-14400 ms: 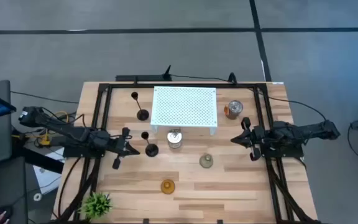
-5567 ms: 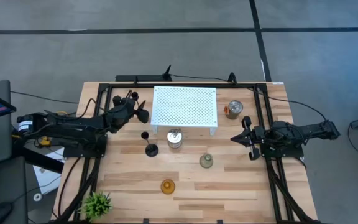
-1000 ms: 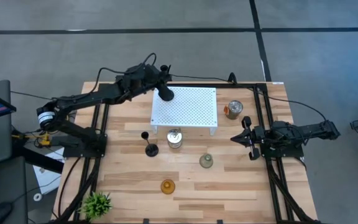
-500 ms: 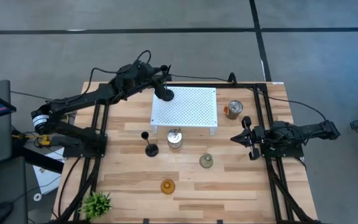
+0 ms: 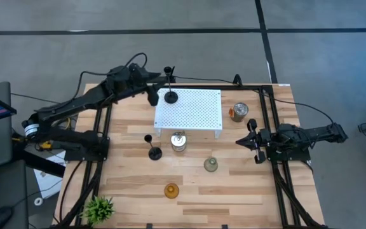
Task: Pick & Place candle stick holders
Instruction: Put the black candle holder on the shelf
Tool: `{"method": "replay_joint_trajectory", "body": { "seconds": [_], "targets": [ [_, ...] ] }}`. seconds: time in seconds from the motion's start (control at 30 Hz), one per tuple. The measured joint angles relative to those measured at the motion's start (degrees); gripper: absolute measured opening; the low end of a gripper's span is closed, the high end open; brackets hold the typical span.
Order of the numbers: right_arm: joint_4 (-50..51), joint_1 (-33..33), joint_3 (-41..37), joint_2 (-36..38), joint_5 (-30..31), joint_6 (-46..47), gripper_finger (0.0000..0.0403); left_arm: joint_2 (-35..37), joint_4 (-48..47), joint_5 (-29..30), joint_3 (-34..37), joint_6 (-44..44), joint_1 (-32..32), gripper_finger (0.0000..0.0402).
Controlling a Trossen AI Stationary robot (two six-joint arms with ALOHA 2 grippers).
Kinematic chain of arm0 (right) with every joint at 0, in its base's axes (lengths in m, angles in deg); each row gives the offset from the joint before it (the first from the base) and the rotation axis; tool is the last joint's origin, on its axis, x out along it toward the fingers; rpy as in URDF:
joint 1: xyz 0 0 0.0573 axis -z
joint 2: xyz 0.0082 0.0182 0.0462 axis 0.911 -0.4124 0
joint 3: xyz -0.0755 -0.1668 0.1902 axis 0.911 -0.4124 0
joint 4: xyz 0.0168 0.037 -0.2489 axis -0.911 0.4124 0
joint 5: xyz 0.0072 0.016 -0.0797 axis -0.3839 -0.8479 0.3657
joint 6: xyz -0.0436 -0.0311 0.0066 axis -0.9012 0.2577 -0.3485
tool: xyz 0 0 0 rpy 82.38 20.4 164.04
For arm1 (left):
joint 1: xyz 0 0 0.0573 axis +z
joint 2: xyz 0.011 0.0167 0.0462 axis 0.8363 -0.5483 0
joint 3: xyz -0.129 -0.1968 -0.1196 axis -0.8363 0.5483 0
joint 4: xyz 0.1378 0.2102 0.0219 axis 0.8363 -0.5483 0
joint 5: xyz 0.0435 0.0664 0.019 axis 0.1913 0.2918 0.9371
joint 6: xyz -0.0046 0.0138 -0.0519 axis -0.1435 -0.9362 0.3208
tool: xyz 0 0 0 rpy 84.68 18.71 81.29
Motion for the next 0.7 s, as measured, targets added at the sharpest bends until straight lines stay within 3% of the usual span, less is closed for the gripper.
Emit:
{"method": "replay_joint_trajectory", "body": {
  "seconds": [0.2, 0.33, 0.5, 0.7],
  "targets": [
    [0.0, 0.0, 0.0, 0.0, 0.0, 0.0, 0.0000, 4.3, -7.3, -1.0, 0.0, 0.0, 0.0, 0.0214],
    [0.0, 0.0, 0.0, 0.0, 0.0, 0.0, 0.0000, 6.2, -11.1, -6.3, 0.0, -0.3, -0.1, 0.0199],
    [0.0, 0.0, 0.0, 0.0, 0.0, 0.0, 0.0000, 7.5, -18.1, -14.8, 0.0, -5.3, -2.4, 0.0125],
    [0.0, 0.0, 0.0, 0.0, 0.0, 0.0, 0.0000, 9.0, -28.7, -16.0, 1.1, -12.2, -5.7, 0.0013]
  ]
}}
